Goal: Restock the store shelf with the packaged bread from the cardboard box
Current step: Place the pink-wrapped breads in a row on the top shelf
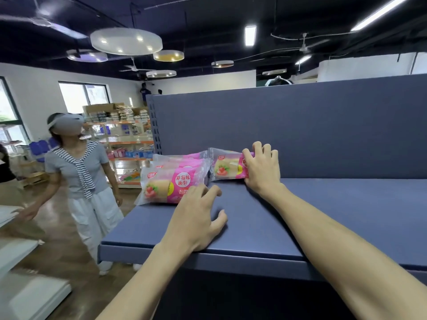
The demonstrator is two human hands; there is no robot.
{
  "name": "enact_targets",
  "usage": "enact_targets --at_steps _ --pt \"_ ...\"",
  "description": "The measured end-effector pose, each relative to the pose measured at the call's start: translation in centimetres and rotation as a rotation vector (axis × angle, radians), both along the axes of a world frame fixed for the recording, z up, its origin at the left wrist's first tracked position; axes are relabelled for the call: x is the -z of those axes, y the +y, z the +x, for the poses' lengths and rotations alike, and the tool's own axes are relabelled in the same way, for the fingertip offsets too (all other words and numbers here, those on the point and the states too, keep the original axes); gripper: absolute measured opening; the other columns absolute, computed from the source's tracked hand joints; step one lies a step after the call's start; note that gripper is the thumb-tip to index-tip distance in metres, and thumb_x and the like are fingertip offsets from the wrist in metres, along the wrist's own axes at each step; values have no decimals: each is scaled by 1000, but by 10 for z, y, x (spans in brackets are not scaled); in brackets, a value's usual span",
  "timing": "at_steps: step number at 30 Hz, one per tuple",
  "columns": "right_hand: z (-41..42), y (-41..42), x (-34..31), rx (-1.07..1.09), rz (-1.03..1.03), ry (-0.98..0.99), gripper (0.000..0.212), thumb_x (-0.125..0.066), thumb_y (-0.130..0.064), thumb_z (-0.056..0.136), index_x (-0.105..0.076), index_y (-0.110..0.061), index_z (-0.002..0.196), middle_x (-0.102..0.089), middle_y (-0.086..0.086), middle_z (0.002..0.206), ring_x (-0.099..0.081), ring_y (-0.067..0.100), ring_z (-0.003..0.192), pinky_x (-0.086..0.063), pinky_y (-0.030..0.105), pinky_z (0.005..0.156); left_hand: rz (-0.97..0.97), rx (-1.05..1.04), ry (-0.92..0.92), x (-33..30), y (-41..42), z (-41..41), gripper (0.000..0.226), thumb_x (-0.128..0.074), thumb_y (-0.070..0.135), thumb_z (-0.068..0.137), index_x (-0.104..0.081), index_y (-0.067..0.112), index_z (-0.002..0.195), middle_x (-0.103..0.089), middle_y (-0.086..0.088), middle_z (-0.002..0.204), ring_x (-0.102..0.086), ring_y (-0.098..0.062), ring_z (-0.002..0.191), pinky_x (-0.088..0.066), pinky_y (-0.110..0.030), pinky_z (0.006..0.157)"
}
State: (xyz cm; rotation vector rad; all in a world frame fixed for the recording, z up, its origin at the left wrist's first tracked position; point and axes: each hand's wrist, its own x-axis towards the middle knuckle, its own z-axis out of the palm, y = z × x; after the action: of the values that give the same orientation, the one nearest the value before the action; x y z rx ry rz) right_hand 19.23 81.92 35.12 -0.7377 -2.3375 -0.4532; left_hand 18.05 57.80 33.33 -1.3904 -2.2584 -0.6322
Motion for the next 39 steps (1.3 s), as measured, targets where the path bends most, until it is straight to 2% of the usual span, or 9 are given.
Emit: enact_targets --at_steps 3,6,12,14,19,23,27,31,39 --pt "-3 1 4 -90 -128 45 57 -75 -11 70 -47 -14 120 -41 10 125 -42 26 87 -33 33 61 28 -6 -4 1 -1 -1 39 -51 44 87 -52 22 119 -50 3 102 -45 -18 96 -41 -33 87" --pt "-2 1 4 -166 -265 105 54 -70 -3 75 -40 -14 118 -33 7 123 -42 25 90 -36 34 53 42 -22 -4 2 0 0 41 -47 48 84 -52 23 117 -50 3 101 -44 -18 94 -41 -32 86" --pt "-3 -3 4 -192 -326 119 57 -63 11 74 -36 -11 119 -29 9 123 -48 32 86 -33 34 51 57 -40 0 1 -1 3 46 -41 54 81 -52 23 114 -51 4 98 -46 -18 93 -43 -32 84" --pt "-2 -4 4 -221 -348 109 60 -67 4 74 -35 -13 123 -28 9 124 -49 34 90 -36 34 54 56 -43 -8 0 -2 5 47 -40 55 80 -52 23 113 -52 4 98 -47 -17 94 -44 -32 84" --pt "4 -13 1 -283 -349 108 63 -71 -31 81 -34 -18 131 -27 8 128 -45 30 86 -50 39 66 54 -47 -16 -2 -3 8 45 -44 54 81 -51 23 113 -52 5 100 -48 -16 95 -44 -31 85" --pt "4 -18 -2 -220 -216 70 40 -60 -33 94 -40 -17 125 -31 8 125 -52 31 95 -40 36 59 58 -42 -25 -3 -4 9 44 -46 53 82 -52 23 114 -51 6 97 -47 -16 93 -43 -29 83" --pt "0 -11 4 -256 -185 -39 29 -50 -27 97 -43 -18 124 -40 10 120 -49 33 102 -34 35 68 60 -28 -33 -2 -3 9 40 -53 50 86 -51 24 116 -47 9 95 -46 -14 94 -41 -26 82" --pt "-5 -4 2 -241 -258 -97 46 -53 -28 96 -34 -31 138 -42 8 125 -44 31 115 -37 43 85 66 -23 -39 -1 -2 7 40 -57 48 87 -50 24 118 -45 10 96 -45 -13 95 -38 -24 80" --pt "-14 1 -13 -250 -355 -219 53 -60 -25 92 -28 -31 133 -34 7 121 -40 34 117 -42 53 89 47 -18 -37 0 -1 3 43 -55 50 87 -47 25 120 -49 8 100 -45 -14 98 -40 -26 84"
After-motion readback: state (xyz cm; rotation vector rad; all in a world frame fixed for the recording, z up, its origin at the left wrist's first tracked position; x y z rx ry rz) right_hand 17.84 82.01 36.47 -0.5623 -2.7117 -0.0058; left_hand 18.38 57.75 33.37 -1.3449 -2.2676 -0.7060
